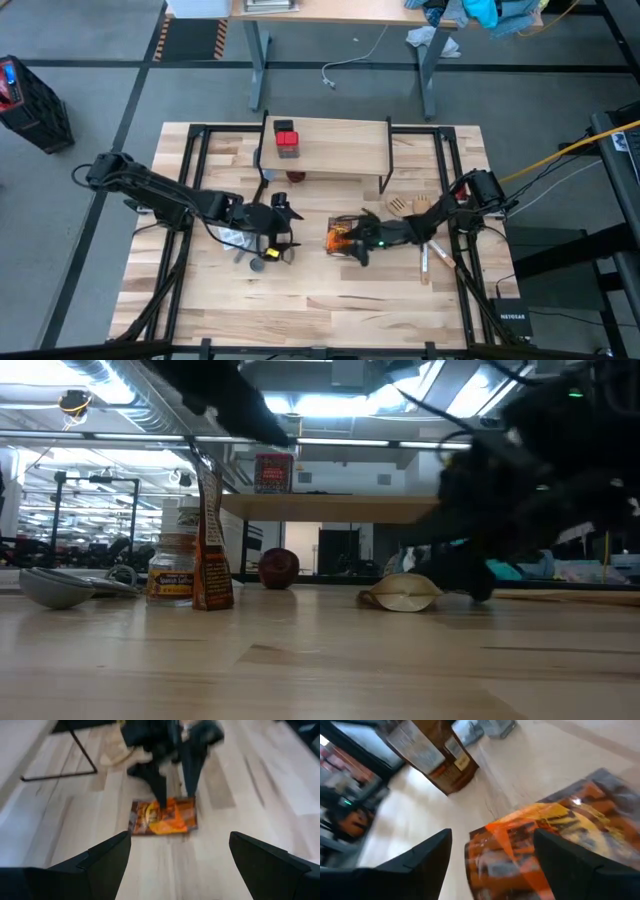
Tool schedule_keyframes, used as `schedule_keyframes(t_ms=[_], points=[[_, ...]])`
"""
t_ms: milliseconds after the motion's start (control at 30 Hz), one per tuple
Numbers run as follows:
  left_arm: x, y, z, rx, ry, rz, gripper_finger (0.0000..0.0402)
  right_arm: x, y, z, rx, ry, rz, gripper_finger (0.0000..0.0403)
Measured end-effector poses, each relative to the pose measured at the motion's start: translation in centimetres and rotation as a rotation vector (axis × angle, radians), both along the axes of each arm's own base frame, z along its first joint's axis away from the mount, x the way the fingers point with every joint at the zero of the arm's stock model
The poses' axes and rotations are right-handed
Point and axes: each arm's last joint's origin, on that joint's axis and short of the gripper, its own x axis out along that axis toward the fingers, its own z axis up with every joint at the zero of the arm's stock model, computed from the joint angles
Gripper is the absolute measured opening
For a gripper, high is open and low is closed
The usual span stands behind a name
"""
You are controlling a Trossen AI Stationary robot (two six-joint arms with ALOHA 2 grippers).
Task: Shelf spices
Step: Put the left orange seasoning pack on the shelf
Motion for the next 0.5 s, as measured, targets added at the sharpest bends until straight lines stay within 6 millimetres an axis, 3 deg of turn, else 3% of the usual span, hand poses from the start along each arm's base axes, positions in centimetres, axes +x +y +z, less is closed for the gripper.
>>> schedule_keyframes(t_ms=[267, 500], points=[[-1.8, 0.0, 2.6, -0.011, -0.080, -0.013, 0.0331, 5.2, 1.6, 2.1, -0.095, 0.068, 0.112, 0.0287], [-2.9, -0.1, 2.8, 0.015, -0.037, -0.041, 0.0331, 8.1, 2.3, 4.4, -0.157, 0.043, 0.119, 0.0287]])
